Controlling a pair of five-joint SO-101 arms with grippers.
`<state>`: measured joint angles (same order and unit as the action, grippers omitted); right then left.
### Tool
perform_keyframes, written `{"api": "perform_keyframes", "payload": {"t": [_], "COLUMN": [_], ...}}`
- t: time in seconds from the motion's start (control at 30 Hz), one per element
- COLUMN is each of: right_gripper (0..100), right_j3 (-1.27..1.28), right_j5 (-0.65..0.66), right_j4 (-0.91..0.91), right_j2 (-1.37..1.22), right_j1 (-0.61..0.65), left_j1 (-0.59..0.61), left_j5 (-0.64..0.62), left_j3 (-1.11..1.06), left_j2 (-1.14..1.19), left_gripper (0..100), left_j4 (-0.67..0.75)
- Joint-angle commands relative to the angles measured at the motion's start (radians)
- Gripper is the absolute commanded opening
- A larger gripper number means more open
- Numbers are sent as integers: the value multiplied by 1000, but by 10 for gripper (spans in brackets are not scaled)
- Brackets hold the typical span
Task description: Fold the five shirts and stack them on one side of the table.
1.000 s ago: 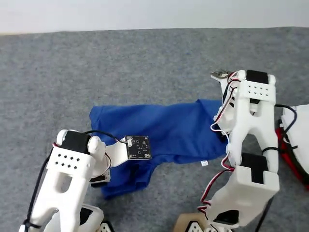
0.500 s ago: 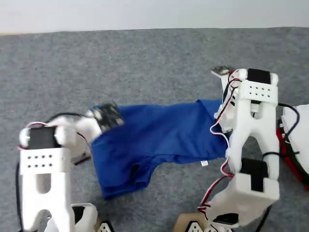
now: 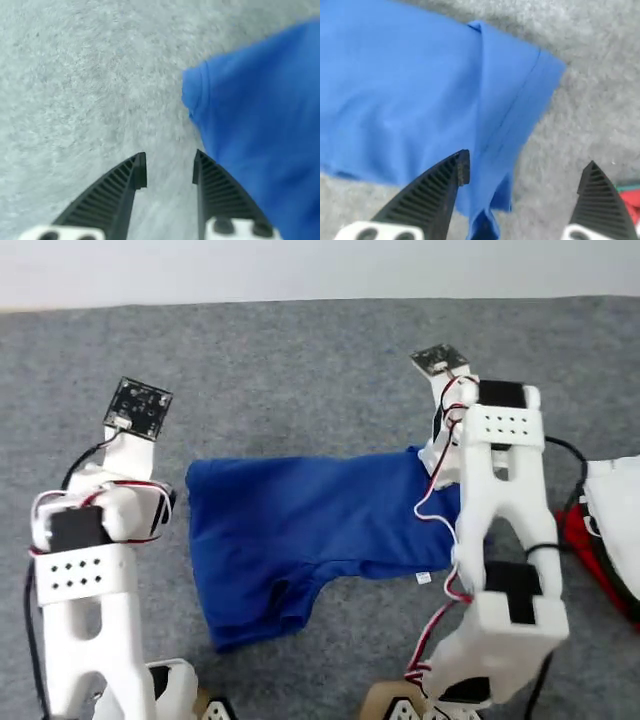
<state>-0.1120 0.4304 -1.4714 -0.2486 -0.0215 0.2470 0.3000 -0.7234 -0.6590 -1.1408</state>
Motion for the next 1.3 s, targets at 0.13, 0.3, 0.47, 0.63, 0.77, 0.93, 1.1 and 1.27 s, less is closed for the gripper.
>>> {"api": "perform_keyframes", "payload": {"t": [0.13,0.3,0.47,0.63,0.77,0.93,1.1,1.27], "right_gripper": [346,346,346,346,346,346,346,346], "right_j3": [-249,-450,-626,-761,-778,-772,-772,-772], "right_j5": [-81,-83,-83,-81,-83,-83,-83,-83], "right_j4": [21,-42,-179,-315,-320,-320,-320,-320], "right_j2": [-191,-332,-374,-372,-355,-341,-340,-340], "right_j1": [8,4,2,-13,-65,-113,-156,-202], "left_j1": [-89,-127,-127,-137,-160,-206,-212,-195], "left_j5": [-86,-144,-212,-222,-196,-141,-123,-121], "left_j3": [-151,-193,-13,326,615,898,1106,1287], "left_j2": [-12,61,311,582,784,976,1134,1286], "left_gripper": [166,166,166,201,214,215,216,216], "left_j4": [264,413,396,184,-6,-189,-285,-413]}}
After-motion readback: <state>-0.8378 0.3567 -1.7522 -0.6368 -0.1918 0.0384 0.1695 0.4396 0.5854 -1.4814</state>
